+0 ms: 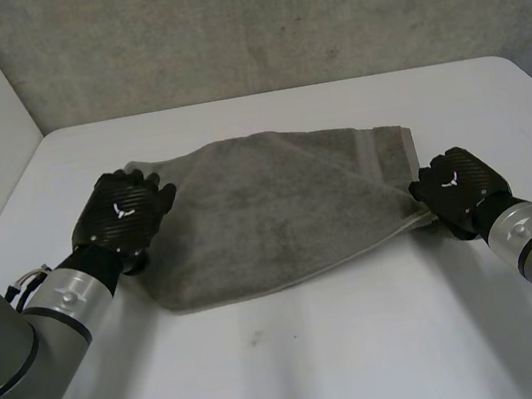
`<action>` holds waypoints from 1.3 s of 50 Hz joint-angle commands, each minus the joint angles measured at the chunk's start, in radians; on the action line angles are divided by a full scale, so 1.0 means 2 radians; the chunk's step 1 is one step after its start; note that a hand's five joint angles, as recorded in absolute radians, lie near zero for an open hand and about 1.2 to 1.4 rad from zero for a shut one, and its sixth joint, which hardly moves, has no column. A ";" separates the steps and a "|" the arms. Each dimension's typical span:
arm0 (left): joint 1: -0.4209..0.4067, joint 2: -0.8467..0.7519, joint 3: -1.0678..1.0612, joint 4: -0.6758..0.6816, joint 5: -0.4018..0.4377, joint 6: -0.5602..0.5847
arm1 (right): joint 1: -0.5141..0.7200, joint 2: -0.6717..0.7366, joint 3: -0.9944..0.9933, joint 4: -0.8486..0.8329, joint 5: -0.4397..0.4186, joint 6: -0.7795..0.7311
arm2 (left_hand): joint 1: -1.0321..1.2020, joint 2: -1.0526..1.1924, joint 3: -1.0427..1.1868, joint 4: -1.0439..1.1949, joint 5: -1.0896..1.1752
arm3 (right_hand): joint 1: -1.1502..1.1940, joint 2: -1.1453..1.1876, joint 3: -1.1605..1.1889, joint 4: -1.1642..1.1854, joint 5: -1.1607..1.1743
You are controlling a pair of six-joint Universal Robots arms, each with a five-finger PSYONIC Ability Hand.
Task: Fold the towel.
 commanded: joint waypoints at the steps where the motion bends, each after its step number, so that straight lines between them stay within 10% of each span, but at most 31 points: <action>1: -0.015 0.018 0.001 -0.003 -0.002 0.002 | 0.001 0.001 0.001 0.000 -0.002 0.000 | 0.029 0.031 0.031 0.030 0.029 | 0.210 0.109 0.102 0.101 0.111; 21: 0.004 -0.016 -0.006 -0.146 -0.056 0.036 | -0.006 0.008 -0.007 0.000 0.016 0.009 | 0.037 0.038 0.038 0.038 0.037 | 0.210 0.109 0.102 0.101 0.111; 65: 0.067 -0.076 -0.012 -0.101 -0.069 -0.039 | -0.022 0.018 -0.020 0.003 0.039 0.035 | 0.109 0.110 0.110 0.110 0.109 | 0.210 0.109 0.102 0.101 0.111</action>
